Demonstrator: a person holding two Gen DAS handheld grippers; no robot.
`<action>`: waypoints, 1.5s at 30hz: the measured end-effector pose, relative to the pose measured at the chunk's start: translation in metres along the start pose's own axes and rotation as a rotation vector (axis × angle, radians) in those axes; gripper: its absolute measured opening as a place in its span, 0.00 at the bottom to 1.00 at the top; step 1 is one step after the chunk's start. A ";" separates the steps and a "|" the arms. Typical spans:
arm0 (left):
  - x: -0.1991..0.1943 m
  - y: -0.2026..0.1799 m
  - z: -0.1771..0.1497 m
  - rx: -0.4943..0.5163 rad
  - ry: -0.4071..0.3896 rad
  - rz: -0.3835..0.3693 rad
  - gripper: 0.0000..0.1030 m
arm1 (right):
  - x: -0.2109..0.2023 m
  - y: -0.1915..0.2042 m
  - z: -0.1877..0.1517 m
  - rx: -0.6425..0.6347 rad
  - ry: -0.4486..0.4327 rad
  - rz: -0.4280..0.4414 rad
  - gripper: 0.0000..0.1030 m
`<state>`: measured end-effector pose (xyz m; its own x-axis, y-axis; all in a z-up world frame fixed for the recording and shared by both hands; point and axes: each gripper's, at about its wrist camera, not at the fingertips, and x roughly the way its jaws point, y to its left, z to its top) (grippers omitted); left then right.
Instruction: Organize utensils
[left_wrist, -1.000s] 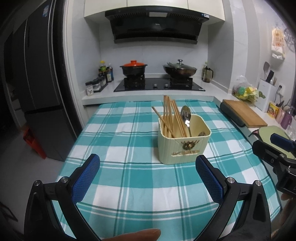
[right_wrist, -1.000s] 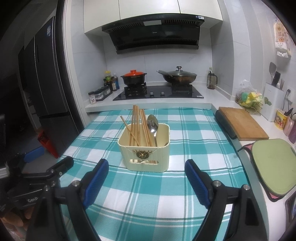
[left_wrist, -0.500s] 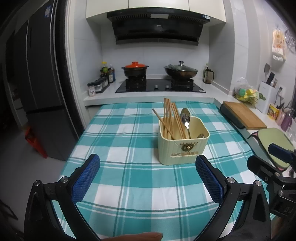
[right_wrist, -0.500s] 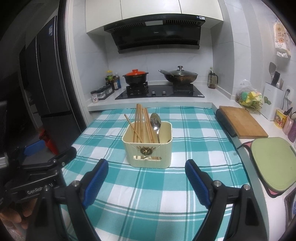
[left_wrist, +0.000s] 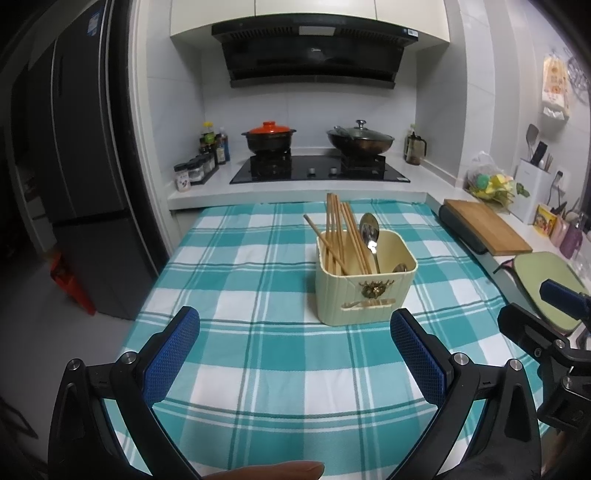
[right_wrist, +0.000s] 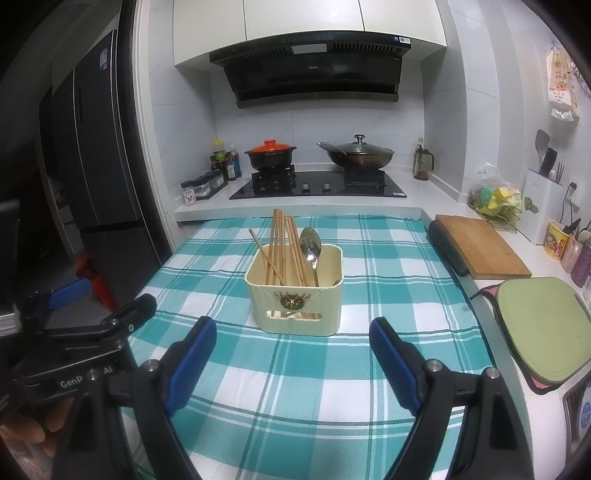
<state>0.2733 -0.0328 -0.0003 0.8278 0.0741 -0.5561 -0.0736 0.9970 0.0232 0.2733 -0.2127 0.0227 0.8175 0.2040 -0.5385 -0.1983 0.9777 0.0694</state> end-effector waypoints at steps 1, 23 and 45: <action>0.001 0.000 0.000 -0.002 0.000 0.001 1.00 | -0.001 0.000 0.001 -0.001 0.000 0.000 0.84; -0.002 -0.002 0.003 0.001 0.008 -0.004 1.00 | -0.004 0.001 0.003 -0.004 0.004 -0.001 0.84; -0.001 -0.010 -0.001 -0.010 0.007 0.016 1.00 | -0.005 -0.002 0.001 0.008 0.010 -0.017 0.84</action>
<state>0.2724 -0.0425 -0.0012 0.8228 0.0893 -0.5613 -0.0919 0.9955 0.0238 0.2705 -0.2153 0.0264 0.8154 0.1866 -0.5480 -0.1799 0.9814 0.0665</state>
